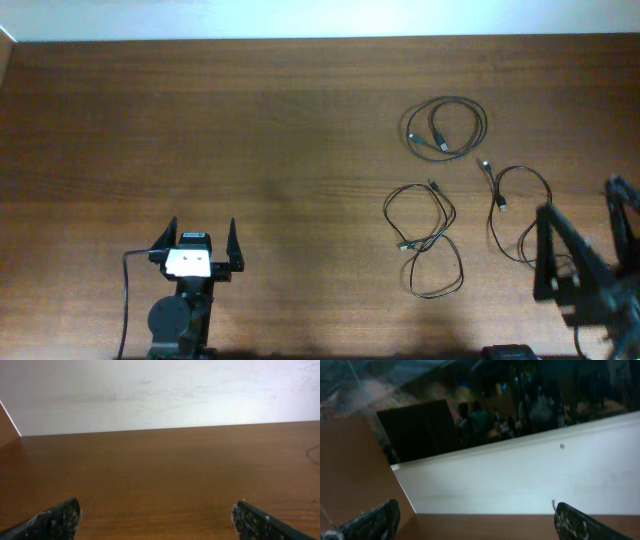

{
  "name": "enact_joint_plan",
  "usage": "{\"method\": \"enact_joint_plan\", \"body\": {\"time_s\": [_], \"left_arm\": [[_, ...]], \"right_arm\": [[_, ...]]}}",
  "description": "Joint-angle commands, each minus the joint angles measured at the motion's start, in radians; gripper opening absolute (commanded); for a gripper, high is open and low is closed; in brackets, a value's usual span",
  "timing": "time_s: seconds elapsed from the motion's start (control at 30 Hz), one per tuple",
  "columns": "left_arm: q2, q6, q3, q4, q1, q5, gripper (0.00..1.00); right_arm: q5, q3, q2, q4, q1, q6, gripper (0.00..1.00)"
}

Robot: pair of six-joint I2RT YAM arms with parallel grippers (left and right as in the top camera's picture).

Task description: Untangle cables

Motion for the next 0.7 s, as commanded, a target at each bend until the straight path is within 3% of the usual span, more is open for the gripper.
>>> {"method": "enact_joint_plan", "body": {"time_s": [0.0,0.2,0.5,0.67], "left_arm": [[-0.008,0.019,-0.002,-0.004,0.007,-0.003,0.99],[-0.008,0.019,-0.002,-0.004,0.007,-0.003,0.99],[-0.008,0.019,-0.002,-0.004,0.007,-0.004,0.99],[-0.008,0.019,-0.002,-0.004,0.007,-0.003,0.99]], "right_arm": [[0.002,0.004,-0.055,-0.002,0.01,-0.011,0.98],[0.002,0.004,-0.126,-0.188,0.01,-0.011,0.98],[0.002,-0.042,-0.125,-0.826,0.01,-0.011,0.98],[0.002,-0.098,-0.125,-0.9,0.01,-0.011,0.98]]}}
